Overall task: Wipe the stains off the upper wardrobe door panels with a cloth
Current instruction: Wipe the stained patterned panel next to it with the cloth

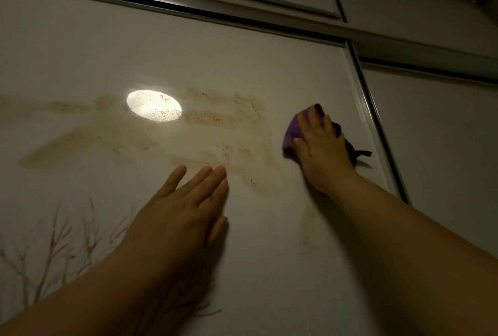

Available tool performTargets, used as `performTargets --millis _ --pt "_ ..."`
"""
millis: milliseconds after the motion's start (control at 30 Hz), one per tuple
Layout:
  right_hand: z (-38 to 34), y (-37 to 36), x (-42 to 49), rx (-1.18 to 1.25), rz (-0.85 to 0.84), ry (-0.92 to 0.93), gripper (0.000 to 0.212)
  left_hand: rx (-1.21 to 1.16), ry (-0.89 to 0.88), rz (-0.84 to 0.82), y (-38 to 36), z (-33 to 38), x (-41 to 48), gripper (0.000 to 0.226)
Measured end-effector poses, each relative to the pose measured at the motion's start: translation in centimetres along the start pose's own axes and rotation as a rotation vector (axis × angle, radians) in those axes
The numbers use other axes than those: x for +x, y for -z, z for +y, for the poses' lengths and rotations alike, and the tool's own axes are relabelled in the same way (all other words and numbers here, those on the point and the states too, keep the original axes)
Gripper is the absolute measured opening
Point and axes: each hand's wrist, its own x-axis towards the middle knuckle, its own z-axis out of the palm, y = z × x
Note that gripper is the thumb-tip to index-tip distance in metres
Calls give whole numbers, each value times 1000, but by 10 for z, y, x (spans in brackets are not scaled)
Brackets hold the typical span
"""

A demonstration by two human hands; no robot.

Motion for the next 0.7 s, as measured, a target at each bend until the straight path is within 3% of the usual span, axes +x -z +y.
performTargets --millis 167,233,333,467,700 --pt "2 -8 -76 41 -95 294 62 7 1 0 -2 -2 0 58" --pt "27 -5 -81 40 -92 267 63 17 -1 -4 -2 -2 0 59" --pt "46 0 -55 30 -45 85 56 23 -1 -7 0 -2 1 59" --pt "19 -4 -22 15 -1 -86 52 16 5 4 1 -1 1 57" --pt "-6 -18 -100 88 -83 228 57 15 28 -15 0 -2 1 60"
